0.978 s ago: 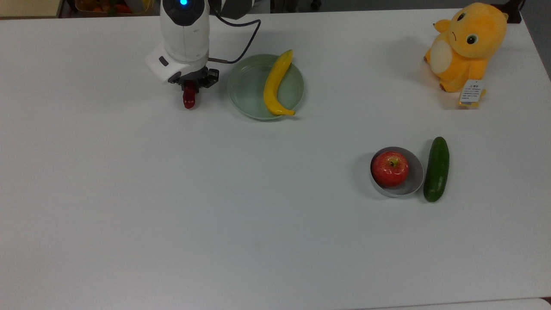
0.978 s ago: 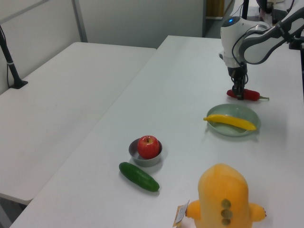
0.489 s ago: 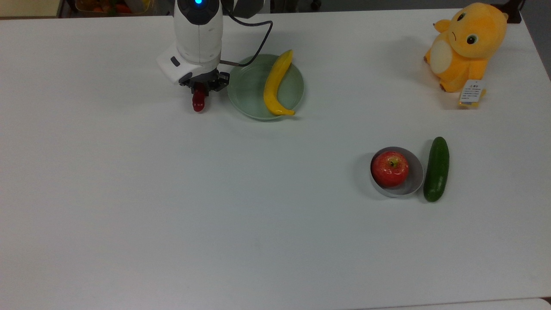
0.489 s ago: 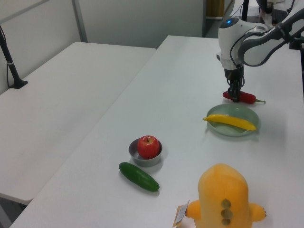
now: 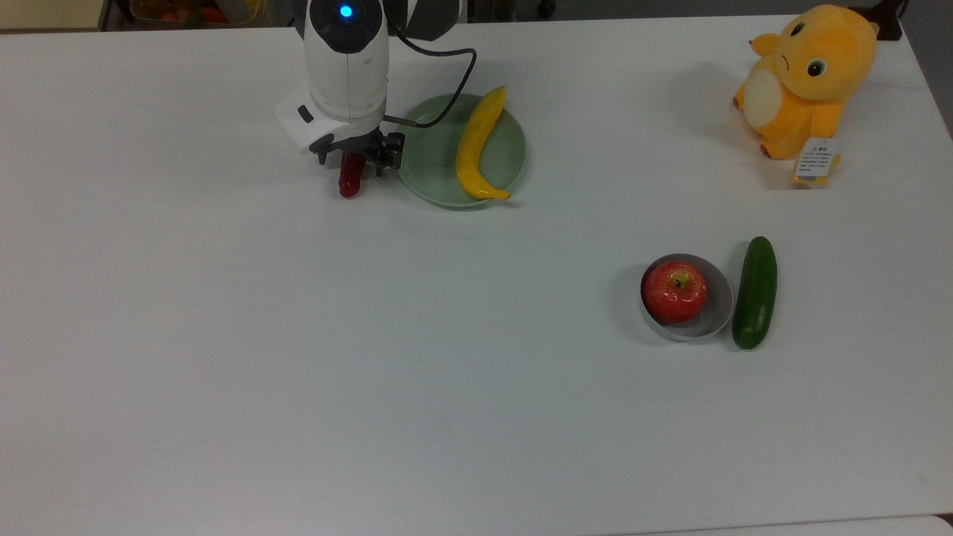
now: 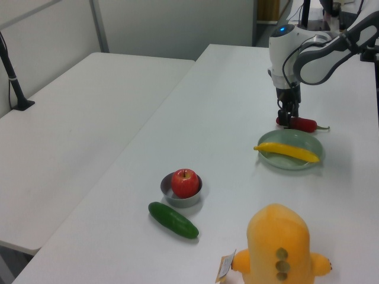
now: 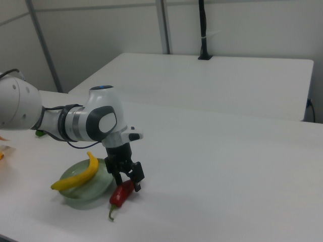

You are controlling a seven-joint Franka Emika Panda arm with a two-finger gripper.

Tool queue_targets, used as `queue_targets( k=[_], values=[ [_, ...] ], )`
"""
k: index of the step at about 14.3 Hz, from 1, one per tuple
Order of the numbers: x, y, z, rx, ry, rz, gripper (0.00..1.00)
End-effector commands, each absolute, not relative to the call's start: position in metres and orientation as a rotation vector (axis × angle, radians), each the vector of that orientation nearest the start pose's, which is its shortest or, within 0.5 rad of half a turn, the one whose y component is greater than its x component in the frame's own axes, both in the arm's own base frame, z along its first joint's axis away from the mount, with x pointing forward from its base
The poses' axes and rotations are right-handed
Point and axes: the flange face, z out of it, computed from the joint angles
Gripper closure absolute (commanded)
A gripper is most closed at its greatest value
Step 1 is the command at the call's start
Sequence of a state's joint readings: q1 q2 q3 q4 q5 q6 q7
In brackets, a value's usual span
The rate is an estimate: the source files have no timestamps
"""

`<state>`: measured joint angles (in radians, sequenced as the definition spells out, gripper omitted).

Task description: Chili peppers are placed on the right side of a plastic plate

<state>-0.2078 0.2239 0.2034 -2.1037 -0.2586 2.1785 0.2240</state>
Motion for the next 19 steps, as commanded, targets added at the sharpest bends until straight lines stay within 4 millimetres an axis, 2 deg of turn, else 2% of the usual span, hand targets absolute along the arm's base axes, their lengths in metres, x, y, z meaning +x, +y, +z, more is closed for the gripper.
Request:
queue_targets(
  k=[1,5,8,9,11,14,17,19],
  values=[
    [0.567,-0.01,0.313,-3.291,0.154,0.146,0.0],
    [0.594,-0.006,0.36,-3.253,0.245,-0.011,0.0],
    [0.598,-0.005,0.383,-3.242,0.265,-0.081,0.0],
    [0.597,-0.003,0.391,-3.243,0.261,-0.104,0.0],
    [0.592,0.005,0.421,-3.236,0.259,-0.167,0.0],
    [0.577,0.03,0.452,-3.246,0.186,-0.152,0.0],
    [0.563,0.046,0.467,-3.269,0.086,-0.096,0.0],
    [0.557,0.053,0.475,-3.245,0.083,-0.072,0.0]
  ],
)
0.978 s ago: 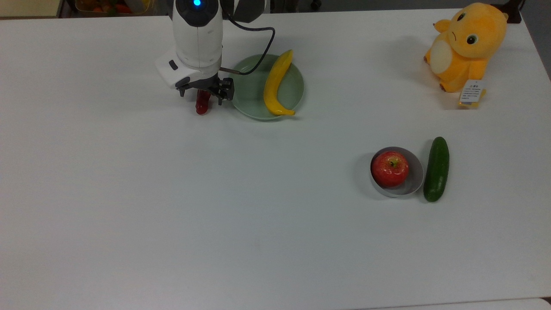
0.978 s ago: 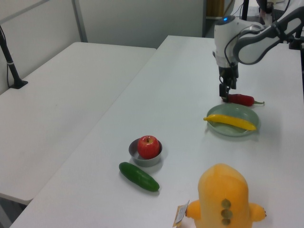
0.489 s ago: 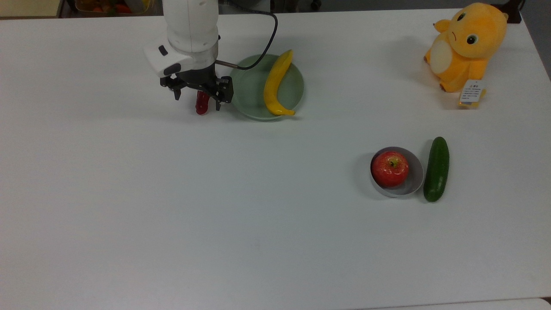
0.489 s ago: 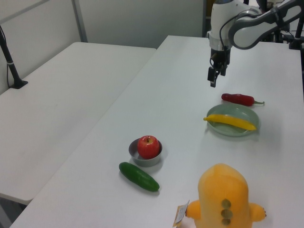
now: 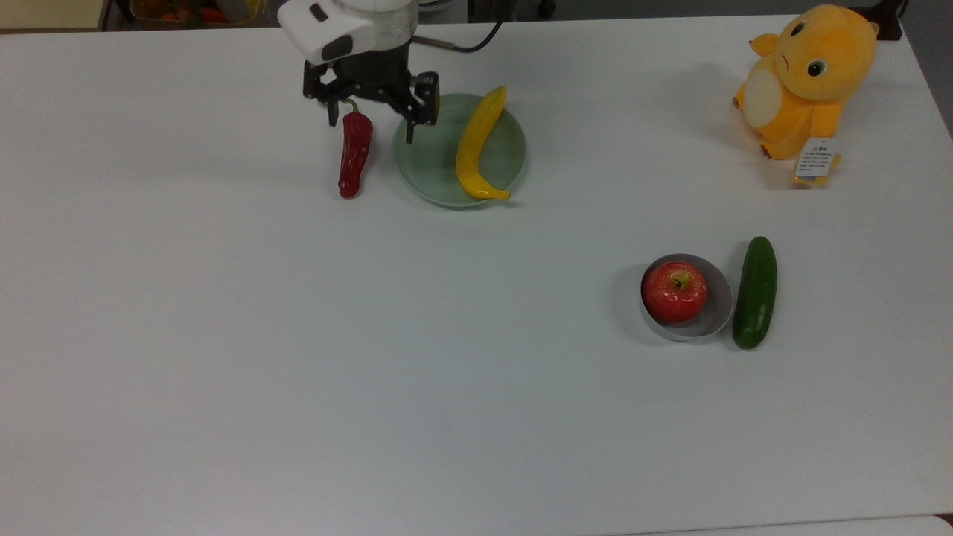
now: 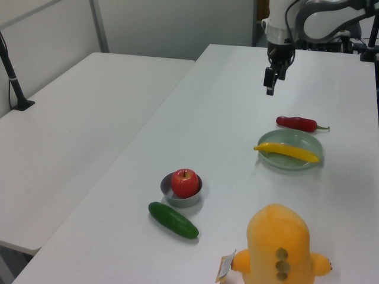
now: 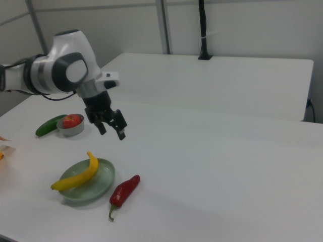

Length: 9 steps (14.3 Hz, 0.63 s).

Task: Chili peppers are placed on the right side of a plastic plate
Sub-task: 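Raise the open gripper up away from the pepper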

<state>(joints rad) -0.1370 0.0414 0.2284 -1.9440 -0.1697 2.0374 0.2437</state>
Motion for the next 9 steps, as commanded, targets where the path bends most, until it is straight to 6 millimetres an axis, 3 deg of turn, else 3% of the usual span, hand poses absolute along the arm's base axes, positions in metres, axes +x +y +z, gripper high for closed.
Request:
queue_targets(
  k=[1,5,9],
  values=[
    [0.555,0.057,0.482,-3.21,0.102,-0.085,0.0],
    [0.549,0.047,0.505,-3.11,0.185,-0.124,0.0],
    [0.554,0.038,0.492,-3.109,0.133,-0.094,0.0]
  ],
)
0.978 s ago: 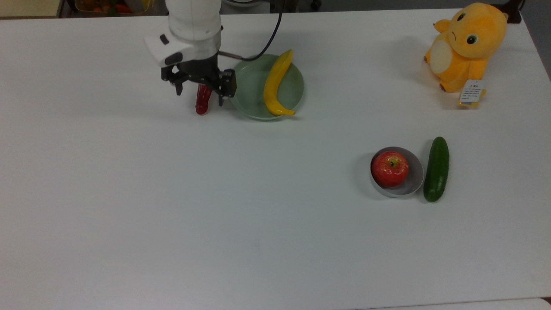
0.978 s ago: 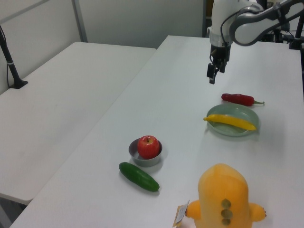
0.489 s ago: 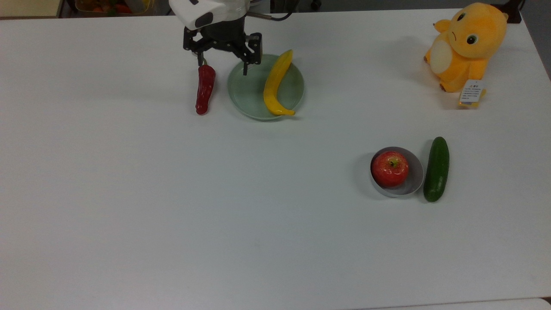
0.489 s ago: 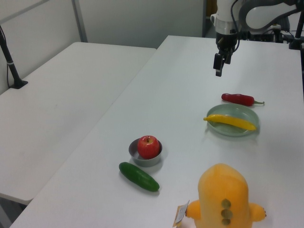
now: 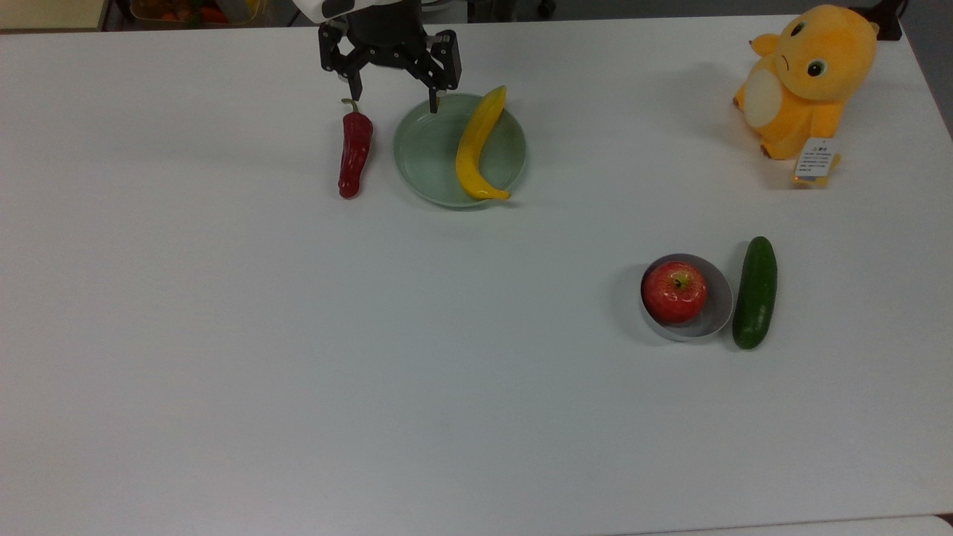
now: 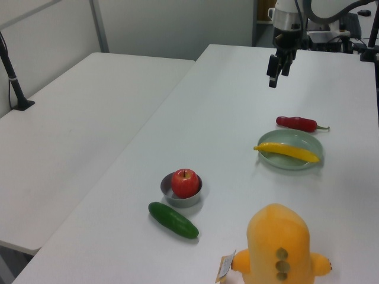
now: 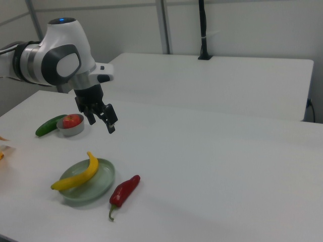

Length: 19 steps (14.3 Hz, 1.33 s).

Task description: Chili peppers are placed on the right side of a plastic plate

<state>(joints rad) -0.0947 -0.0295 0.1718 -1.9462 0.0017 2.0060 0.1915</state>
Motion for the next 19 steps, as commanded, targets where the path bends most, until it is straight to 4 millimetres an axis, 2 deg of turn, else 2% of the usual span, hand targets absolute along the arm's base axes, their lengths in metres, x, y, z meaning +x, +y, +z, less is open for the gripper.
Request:
queue_targets(
  k=[1,19],
  values=[
    [0.555,0.0404,0.4893,-3.109,0.117,-0.087,0.0],
    [0.5553,0.0418,0.4865,-3.11,0.111,-0.075,0.0]
  ],
)
